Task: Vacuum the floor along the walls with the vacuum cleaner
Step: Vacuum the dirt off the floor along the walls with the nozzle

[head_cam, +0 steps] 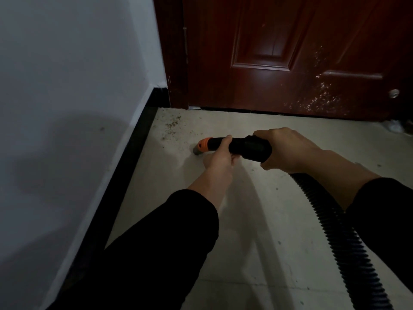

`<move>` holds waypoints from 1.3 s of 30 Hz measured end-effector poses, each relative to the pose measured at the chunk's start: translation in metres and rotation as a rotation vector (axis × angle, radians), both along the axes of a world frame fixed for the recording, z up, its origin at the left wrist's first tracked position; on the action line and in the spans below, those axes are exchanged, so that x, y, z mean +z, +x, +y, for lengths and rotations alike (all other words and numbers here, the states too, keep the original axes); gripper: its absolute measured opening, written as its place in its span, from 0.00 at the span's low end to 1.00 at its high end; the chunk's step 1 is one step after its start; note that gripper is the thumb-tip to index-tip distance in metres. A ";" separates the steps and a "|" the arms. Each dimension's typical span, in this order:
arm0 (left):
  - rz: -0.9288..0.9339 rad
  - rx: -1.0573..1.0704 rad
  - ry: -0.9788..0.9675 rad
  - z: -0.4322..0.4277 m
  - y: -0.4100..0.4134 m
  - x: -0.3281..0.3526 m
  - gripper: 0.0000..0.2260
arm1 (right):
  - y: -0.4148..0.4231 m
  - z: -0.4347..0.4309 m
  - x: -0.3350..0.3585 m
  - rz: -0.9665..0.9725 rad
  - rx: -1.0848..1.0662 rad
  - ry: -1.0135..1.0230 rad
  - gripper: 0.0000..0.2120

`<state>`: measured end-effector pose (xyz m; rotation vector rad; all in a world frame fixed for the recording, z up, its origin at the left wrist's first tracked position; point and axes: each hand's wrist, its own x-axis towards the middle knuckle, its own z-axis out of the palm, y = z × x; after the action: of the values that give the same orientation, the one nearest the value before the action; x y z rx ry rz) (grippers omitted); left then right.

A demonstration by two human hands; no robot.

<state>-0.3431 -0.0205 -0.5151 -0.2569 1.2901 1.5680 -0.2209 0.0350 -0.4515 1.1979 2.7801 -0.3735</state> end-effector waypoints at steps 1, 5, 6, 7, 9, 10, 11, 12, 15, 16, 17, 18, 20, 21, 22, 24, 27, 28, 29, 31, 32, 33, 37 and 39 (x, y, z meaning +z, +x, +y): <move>0.011 -0.004 -0.004 -0.002 -0.001 0.002 0.17 | -0.001 -0.003 -0.001 0.005 -0.004 -0.002 0.21; 0.043 0.004 -0.030 -0.008 -0.006 0.000 0.18 | -0.007 -0.016 -0.007 0.017 -0.008 0.004 0.19; 0.054 0.006 -0.043 -0.010 -0.007 -0.001 0.17 | -0.009 -0.018 -0.010 0.021 -0.005 0.006 0.19; 0.063 0.010 -0.056 -0.011 -0.009 -0.002 0.15 | -0.010 -0.021 -0.012 0.025 -0.002 0.007 0.18; 0.082 0.022 -0.085 -0.014 -0.014 -0.006 0.11 | -0.015 -0.024 -0.013 0.035 0.002 0.003 0.17; 0.094 0.028 -0.099 -0.015 -0.017 -0.006 0.10 | -0.018 -0.025 -0.013 0.041 0.007 0.003 0.17; 0.105 0.034 -0.109 -0.017 -0.019 -0.006 0.09 | -0.021 -0.026 -0.014 0.047 0.011 0.002 0.17; 0.116 0.040 -0.118 -0.019 -0.022 -0.006 0.09 | -0.024 -0.027 -0.014 0.051 0.017 0.000 0.18; 0.135 0.065 -0.135 -0.024 -0.029 -0.009 0.09 | -0.032 -0.032 -0.017 0.054 0.036 -0.017 0.18; 0.139 0.070 -0.136 -0.026 -0.031 -0.010 0.09 | -0.035 -0.034 -0.018 0.053 0.045 -0.023 0.18; 0.142 0.074 -0.139 -0.029 -0.032 -0.011 0.08 | -0.037 -0.035 -0.018 0.053 0.056 -0.025 0.18; 0.144 0.074 -0.142 -0.030 -0.034 -0.012 0.08 | -0.038 -0.036 -0.018 0.055 0.066 -0.024 0.18; 0.151 0.080 -0.152 -0.033 -0.037 -0.014 0.09 | -0.042 -0.038 -0.017 0.054 0.086 -0.021 0.20; 0.154 0.079 -0.155 -0.034 -0.039 -0.014 0.10 | -0.043 -0.039 -0.017 0.051 0.091 -0.022 0.20; 0.154 0.076 -0.158 -0.035 -0.041 -0.014 0.11 | -0.044 -0.040 -0.016 0.048 0.095 -0.022 0.21; 0.151 0.074 -0.165 -0.035 -0.044 -0.013 0.13 | -0.047 -0.041 -0.015 0.045 0.102 -0.020 0.21; 0.149 0.097 -0.162 -0.037 -0.048 -0.013 0.13 | -0.052 -0.043 -0.016 0.049 0.105 -0.019 0.21; 0.149 0.101 -0.161 -0.038 -0.049 -0.012 0.13 | -0.053 -0.044 -0.017 0.052 0.102 -0.023 0.20; 0.151 0.104 -0.163 -0.038 -0.051 -0.012 0.13 | -0.055 -0.045 -0.017 0.055 0.101 -0.024 0.20; 0.158 0.106 -0.174 -0.040 -0.055 -0.012 0.13 | -0.059 -0.048 -0.019 0.056 0.104 -0.025 0.19; 0.160 0.106 -0.182 -0.041 -0.057 -0.013 0.14 | -0.062 -0.049 -0.021 0.058 0.105 -0.024 0.19; 0.162 0.107 -0.191 -0.042 -0.060 -0.014 0.14 | -0.065 -0.050 -0.022 0.063 0.105 -0.021 0.19; 0.163 0.131 -0.215 -0.047 -0.072 -0.014 0.13 | -0.078 -0.056 -0.027 0.076 0.118 -0.011 0.20; 0.166 0.136 -0.223 -0.051 -0.078 -0.016 0.14 | -0.084 -0.058 -0.029 0.089 0.126 -0.019 0.20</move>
<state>-0.4212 -0.0712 -0.5307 -0.3666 1.6093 1.5854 -0.3050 -0.0229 -0.4809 1.0194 2.9021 -0.4513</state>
